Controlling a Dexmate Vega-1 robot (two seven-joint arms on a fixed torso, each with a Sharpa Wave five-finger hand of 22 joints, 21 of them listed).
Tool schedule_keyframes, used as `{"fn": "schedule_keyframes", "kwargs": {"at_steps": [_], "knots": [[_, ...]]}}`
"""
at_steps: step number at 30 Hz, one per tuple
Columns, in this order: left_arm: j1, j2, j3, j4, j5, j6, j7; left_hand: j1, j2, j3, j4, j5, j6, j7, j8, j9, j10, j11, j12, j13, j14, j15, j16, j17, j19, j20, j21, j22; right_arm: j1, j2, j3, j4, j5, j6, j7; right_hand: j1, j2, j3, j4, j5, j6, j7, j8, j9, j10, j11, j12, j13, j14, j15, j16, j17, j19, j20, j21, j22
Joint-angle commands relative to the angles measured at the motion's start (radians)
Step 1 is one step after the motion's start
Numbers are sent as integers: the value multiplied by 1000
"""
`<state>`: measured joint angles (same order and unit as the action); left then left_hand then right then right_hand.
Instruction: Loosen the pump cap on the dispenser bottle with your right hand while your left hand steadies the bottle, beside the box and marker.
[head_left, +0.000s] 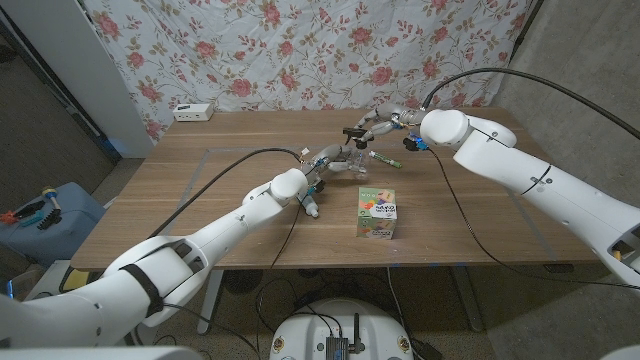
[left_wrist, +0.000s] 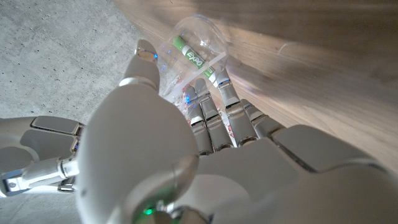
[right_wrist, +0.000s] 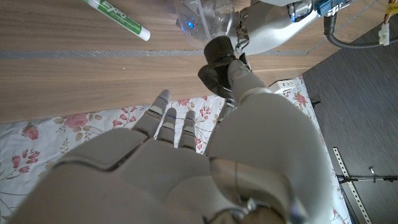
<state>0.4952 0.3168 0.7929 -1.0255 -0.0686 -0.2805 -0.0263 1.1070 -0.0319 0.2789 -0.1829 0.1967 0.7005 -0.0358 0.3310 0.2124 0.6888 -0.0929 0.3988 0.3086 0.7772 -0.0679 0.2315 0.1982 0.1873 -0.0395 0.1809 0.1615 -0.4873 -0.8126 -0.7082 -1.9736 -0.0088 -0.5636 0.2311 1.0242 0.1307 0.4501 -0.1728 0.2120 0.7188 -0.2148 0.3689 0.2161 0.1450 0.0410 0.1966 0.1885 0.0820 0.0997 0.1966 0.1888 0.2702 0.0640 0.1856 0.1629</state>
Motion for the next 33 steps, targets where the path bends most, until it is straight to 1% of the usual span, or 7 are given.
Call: {"fn": "schedule_keyframes", "kwargs": {"at_steps": [1,5,15,23,33], "knots": [[1,-4,3,0,-1,4,2,-4,121,49,40,6,64,-3,3,4,55,-46,0,125,27,-99,0,1,4,-99,0,2,-3,0,11,24,30,29,5,12,21,13,1,12,25,-8,8,3,4,-10,5,2,-2,-6,7,2,5,-10,0,3],[2,-2,3,-3,0,5,3,-5,122,51,39,7,66,-4,4,4,55,-46,-1,126,27,-98,-1,1,4,-99,0,2,-3,-3,15,29,39,33,7,19,29,17,1,16,34,-8,9,3,6,-17,5,2,-1,-9,7,2,4,-13,0,3],[3,0,3,-8,2,4,6,-8,124,54,40,7,67,-3,5,4,57,-45,-2,129,27,-98,-2,2,4,-98,1,2,-8,-9,25,32,54,38,2,25,34,19,3,20,57,-7,13,3,13,-16,6,2,2,-13,9,3,5,-14,1,3],[4,0,4,-8,2,3,4,-8,125,56,38,8,68,-4,5,4,56,-44,-4,132,29,-98,-2,2,4,-99,1,2,10,-20,18,25,53,30,28,29,46,22,10,24,101,-6,24,5,22,-26,7,2,1,-21,10,5,2,-19,1,3],[12,6,3,-25,4,11,10,-11,126,58,39,8,69,-3,5,4,58,-43,-5,135,30,-98,-2,3,4,-99,0,2,31,-31,11,16,57,29,67,38,55,30,10,30,116,-8,26,5,19,-30,4,2,-9,-24,9,7,-8,-19,-2,3]]}}
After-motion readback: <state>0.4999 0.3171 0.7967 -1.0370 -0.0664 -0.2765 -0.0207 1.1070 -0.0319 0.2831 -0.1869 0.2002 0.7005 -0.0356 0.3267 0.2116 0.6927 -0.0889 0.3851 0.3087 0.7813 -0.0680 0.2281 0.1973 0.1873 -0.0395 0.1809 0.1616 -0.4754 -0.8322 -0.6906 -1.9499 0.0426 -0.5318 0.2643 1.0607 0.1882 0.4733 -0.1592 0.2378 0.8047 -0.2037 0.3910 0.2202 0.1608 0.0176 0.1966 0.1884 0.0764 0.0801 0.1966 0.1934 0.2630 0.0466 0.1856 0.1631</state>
